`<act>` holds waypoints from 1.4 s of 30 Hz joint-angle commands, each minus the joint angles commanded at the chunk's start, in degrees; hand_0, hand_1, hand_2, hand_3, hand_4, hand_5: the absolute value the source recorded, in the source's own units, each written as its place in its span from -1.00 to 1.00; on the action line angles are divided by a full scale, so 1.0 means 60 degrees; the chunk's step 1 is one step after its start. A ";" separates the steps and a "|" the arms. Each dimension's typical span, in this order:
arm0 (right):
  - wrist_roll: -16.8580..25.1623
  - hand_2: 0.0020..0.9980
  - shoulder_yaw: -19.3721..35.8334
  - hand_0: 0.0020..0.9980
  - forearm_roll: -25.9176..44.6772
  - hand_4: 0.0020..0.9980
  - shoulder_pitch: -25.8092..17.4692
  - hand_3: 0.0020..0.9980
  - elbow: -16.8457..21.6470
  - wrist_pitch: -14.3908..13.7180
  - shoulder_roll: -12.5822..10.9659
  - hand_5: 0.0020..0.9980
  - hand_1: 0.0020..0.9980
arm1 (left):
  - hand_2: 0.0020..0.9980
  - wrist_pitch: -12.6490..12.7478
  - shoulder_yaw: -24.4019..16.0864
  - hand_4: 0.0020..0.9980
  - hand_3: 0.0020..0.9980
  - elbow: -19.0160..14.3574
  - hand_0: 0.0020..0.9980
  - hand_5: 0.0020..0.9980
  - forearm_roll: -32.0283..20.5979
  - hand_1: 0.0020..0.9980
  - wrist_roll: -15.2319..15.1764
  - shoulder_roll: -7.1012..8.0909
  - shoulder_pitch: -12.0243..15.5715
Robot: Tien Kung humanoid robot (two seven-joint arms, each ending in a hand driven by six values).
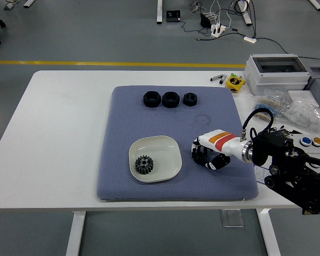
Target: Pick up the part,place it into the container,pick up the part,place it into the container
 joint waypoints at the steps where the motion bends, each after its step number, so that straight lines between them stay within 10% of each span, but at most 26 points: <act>1: 0.0003 -0.02 -0.0010 -0.20 0.0000 0.16 -0.0003 -0.08 0.0001 0.0016 -0.0010 -1.00 -0.11 | 0.28 -0.0001 0.0008 0.22 0.13 0.0000 0.42 0.36 -0.0015 0.26 -0.0002 0.0001 -0.0003; 33: -0.1144 -0.08 0.0324 -0.40 -0.0421 0.26 -0.0001 -0.12 0.2506 -0.1194 0.0332 -1.00 -0.18 | 0.28 -0.0038 -0.0113 0.23 0.13 0.0000 0.42 0.36 0.0156 0.26 0.0031 0.0039 0.0064; 39: -0.1708 -0.04 -0.0079 -0.42 -0.0390 0.06 0.0268 0.03 0.2096 -0.0941 0.0775 -1.00 -0.17 | 0.28 -0.0035 -0.0120 0.23 0.13 0.0000 0.42 0.36 0.0149 0.26 0.0026 0.0056 0.0018; 40: -0.1735 0.14 -0.0103 -0.31 -0.0373 0.46 0.0296 0.77 0.2026 -0.0919 0.0818 -0.86 -0.03 | 0.27 -0.0033 -0.0119 0.23 0.13 0.0000 0.42 0.36 0.0139 0.24 0.0023 0.0058 0.0011; 42: -0.1798 0.14 -0.0157 -0.31 -0.0288 0.46 0.0374 0.77 0.1839 -0.0908 0.0929 -0.86 -0.03 | 0.27 -0.0024 -0.0127 0.23 0.13 0.0000 0.42 0.36 0.0126 0.24 0.0020 0.0065 -0.0015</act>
